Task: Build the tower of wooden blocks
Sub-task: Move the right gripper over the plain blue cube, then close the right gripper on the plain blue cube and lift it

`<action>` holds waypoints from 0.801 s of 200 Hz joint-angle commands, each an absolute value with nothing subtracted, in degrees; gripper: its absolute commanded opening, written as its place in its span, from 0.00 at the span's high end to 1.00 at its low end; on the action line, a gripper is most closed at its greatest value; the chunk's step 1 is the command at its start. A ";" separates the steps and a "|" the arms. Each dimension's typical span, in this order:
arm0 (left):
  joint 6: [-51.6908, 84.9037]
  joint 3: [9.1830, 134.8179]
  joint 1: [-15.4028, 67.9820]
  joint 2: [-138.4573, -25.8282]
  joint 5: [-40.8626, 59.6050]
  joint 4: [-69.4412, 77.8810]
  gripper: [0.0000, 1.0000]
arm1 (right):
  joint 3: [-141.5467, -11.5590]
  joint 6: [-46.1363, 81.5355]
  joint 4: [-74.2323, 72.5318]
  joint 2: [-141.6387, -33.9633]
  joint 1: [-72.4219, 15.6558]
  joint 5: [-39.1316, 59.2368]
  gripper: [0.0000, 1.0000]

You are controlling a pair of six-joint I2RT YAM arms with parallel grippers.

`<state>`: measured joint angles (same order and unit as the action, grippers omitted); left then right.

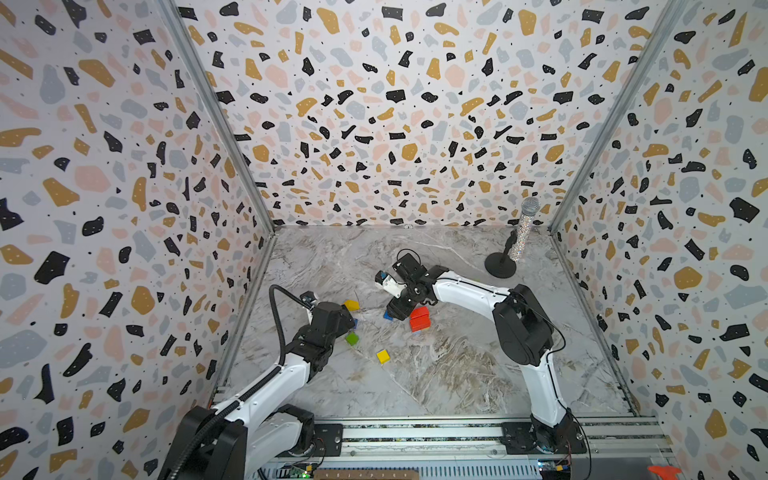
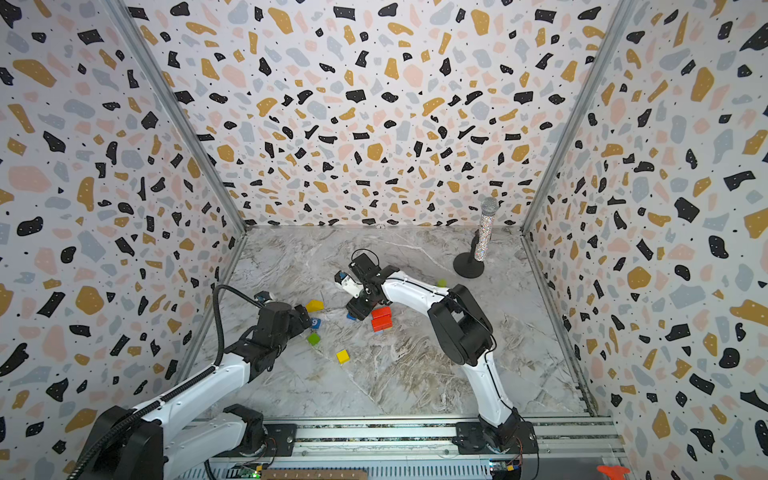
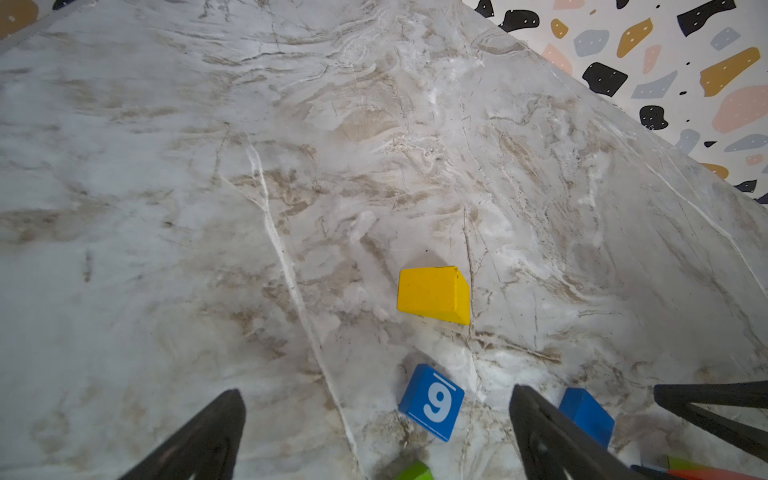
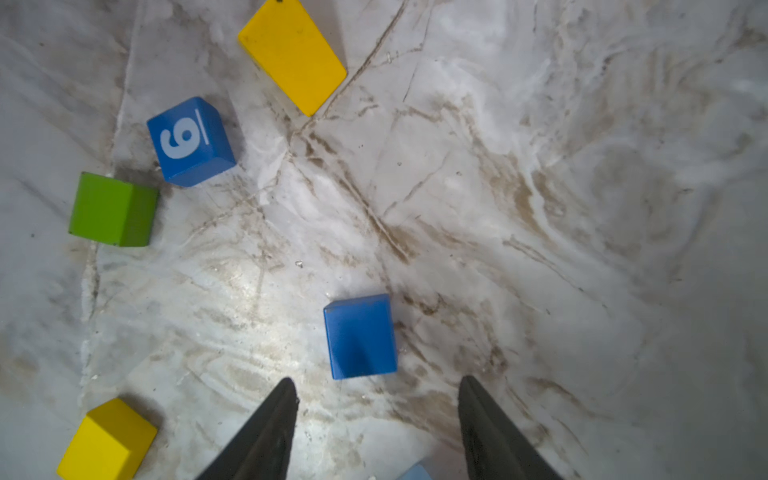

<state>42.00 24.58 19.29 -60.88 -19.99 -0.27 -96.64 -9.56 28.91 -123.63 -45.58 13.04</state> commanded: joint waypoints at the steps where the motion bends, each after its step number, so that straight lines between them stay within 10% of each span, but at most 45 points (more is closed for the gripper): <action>1: 41.24 23.38 18.77 -60.47 -20.01 1.93 0.00 | -98.94 -10.38 30.63 -124.16 -45.96 12.93 0.37; 160: 41.20 23.29 18.67 -60.98 -19.25 2.54 0.00 | -104.40 -10.41 33.98 -129.68 -46.58 12.99 0.50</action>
<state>41.60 23.81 18.96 -60.88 -19.35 0.30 -102.26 -9.76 32.18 -129.80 -46.15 13.06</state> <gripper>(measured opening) 0.998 0.511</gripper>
